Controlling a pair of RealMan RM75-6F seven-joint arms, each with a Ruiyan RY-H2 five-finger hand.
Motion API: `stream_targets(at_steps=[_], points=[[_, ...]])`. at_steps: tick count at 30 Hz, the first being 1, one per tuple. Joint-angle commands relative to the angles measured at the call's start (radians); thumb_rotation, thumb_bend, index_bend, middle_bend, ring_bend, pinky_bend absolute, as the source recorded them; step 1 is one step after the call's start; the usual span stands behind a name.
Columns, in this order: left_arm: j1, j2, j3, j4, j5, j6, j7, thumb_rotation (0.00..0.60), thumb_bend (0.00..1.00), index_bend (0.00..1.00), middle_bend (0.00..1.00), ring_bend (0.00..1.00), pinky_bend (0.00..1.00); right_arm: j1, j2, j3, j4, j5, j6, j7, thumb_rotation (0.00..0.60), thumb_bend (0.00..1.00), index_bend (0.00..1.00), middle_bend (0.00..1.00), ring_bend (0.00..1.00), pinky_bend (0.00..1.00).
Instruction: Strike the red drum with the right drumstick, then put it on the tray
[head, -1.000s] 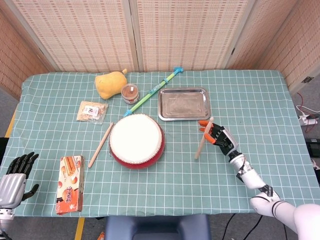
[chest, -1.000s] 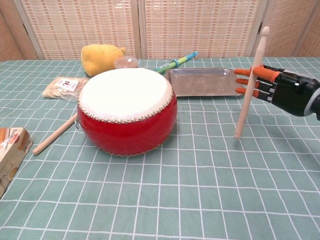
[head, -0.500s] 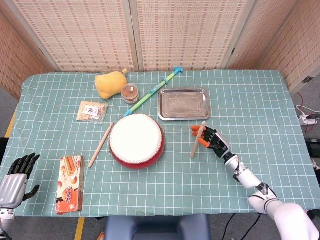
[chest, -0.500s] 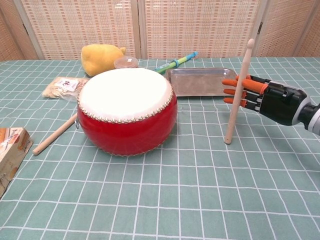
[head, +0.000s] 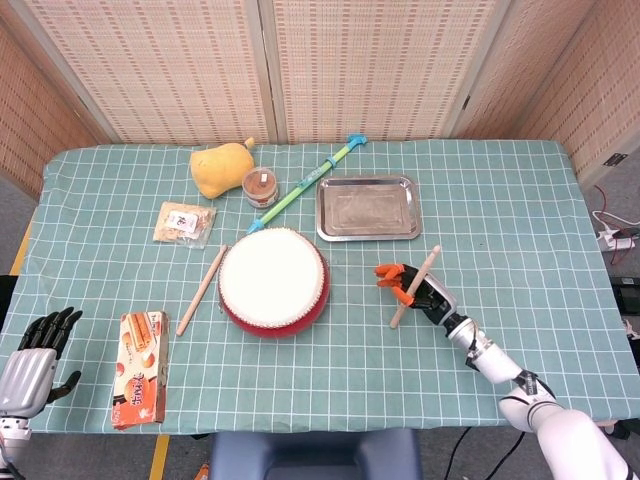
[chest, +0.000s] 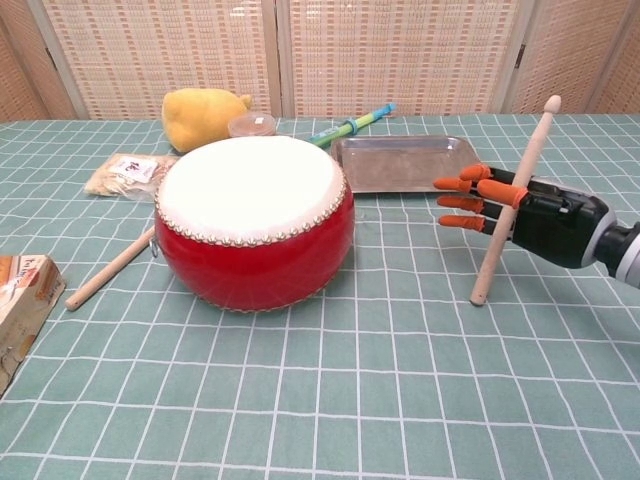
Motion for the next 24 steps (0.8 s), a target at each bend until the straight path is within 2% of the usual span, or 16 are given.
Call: stream_targets(at_steps=[1, 18, 22, 24], points=[[0.0, -0.001, 0.001, 0.0, 0.001, 0.0, -0.001, 0.6, 0.24, 0.05, 0.02, 0.0, 0.05, 0.001, -0.002, -0.009, -0.004, -0.006, 0.005, -0.006, 0.6, 0.44, 0.47, 0.28, 0.21, 0.26], [-0.002, -0.01, 0.004, 0.012, 0.001, -0.007, -0.012, 0.6, 0.24, 0.05, 0.02, 0.0, 0.05, 0.003, -0.008, -0.079, -0.058, -0.048, 0.007, -0.059, 0.6, 0.43, 0.53, 0.33, 0.28, 0.34], [-0.002, -0.011, 0.006, 0.014, 0.002, -0.01, -0.017, 0.6, 0.24, 0.05, 0.02, 0.0, 0.04, 0.003, -0.012, -0.083, -0.07, -0.043, 0.001, -0.075, 0.6, 0.33, 0.55, 0.35, 0.31, 0.37], [-0.002, -0.011, 0.006, 0.015, 0.002, -0.011, -0.021, 0.6, 0.24, 0.05, 0.02, 0.0, 0.04, 0.003, -0.011, -0.084, -0.075, -0.041, 0.002, -0.079, 0.6, 0.23, 0.56, 0.37, 0.34, 0.42]])
